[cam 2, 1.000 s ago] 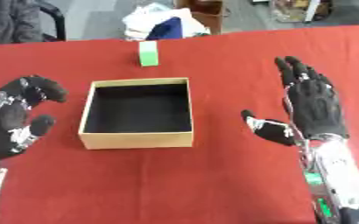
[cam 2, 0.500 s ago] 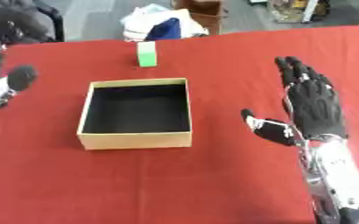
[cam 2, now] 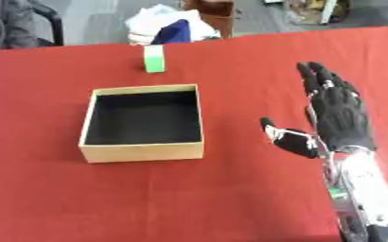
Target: Pick up objects on the table and place them in the box.
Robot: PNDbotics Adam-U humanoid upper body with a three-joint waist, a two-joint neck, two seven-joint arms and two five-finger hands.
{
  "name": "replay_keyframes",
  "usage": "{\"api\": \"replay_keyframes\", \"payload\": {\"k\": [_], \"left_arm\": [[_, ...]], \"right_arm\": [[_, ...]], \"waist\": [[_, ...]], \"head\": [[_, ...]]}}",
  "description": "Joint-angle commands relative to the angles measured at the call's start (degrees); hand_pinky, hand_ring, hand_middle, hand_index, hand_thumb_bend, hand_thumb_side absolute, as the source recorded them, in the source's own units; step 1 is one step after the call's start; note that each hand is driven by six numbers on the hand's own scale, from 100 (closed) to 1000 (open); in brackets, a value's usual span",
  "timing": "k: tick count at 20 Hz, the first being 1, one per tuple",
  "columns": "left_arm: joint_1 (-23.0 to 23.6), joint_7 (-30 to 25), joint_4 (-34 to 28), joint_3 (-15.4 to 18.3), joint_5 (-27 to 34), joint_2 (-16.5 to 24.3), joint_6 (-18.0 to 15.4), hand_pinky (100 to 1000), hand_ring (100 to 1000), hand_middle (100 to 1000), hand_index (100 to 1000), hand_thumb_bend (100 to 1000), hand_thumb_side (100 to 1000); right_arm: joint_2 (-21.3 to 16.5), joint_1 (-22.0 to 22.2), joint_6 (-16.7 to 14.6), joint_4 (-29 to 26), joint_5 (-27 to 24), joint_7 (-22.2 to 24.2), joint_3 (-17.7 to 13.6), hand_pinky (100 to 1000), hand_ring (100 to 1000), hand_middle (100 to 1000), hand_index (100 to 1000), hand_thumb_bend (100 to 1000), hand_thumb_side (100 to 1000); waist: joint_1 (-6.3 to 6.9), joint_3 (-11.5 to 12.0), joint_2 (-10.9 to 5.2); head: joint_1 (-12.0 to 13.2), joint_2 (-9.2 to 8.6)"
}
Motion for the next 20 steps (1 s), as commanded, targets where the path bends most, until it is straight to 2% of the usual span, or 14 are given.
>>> {"api": "replay_keyframes", "payload": {"k": [1, 5, 7, 12, 16, 17, 20], "left_arm": [[-5.3, 3.1, 5.7, 2.1, 1.8, 2.6, 0.0, 674, 665, 587, 703, 747, 367], [-12.1, 5.9, 16.3, 3.4, 3.9, 4.9, 0.3, 671, 668, 589, 706, 732, 387], [-14.6, 6.8, 23.0, 3.6, 5.3, 6.2, 0.8, 667, 672, 589, 707, 695, 418], [-17.9, 5.8, 44.3, 1.6, 5.8, 9.0, 3.4, 654, 679, 588, 716, 573, 528], [-19.1, 2.2, 62.1, -0.4, -1.8, 10.1, 5.7, 658, 691, 598, 733, 503, 623], [-19.4, 1.8, 65.5, -0.5, -4.0, 10.1, 5.9, 658, 691, 598, 733, 503, 623], [-20.0, 0.4, 73.3, -1.9, -12.4, 10.2, 7.4, 679, 713, 621, 767, 406, 638]], "right_arm": [[-0.5, -0.5, -0.2, -0.6, -0.6, -0.2, 0.1, 773, 873, 915, 1000, 528, 514], [-0.4, -0.4, -0.5, -0.5, -0.9, -0.2, 0.3, 773, 873, 915, 1000, 528, 514], [-0.4, -0.3, -0.6, -0.5, -1.0, -0.2, 0.4, 772, 873, 914, 1000, 526, 515], [-0.6, 0.0, -0.9, -0.4, -1.2, -0.4, 0.6, 771, 873, 912, 1000, 520, 509], [-0.9, 0.2, -1.0, -0.3, -1.2, -0.5, 0.5, 770, 873, 911, 1000, 525, 510], [-0.9, 0.2, -1.1, -0.3, -1.2, -0.5, 0.6, 770, 873, 911, 1000, 525, 510], [-1.0, 0.2, -1.2, -0.3, -1.3, -0.6, 0.7, 770, 873, 911, 1000, 523, 511]], "waist": [[-0.19, -0.2, -1.13], [-0.25, -1.0, -1.3], [-0.11, -1.2, -1.47], [0.57, -1.4, -2.05], [0.95, -1.8, -2.48], [1.01, -1.9, -2.53], [1.18, -2.0, -2.55]], "head": [[0.5, 0.16], [0.7, 0.21], [0.7, 0.41], [0.9, 1.31], [0.9, 1.73], [0.9, 1.75], [1.0, 1.95]]}}
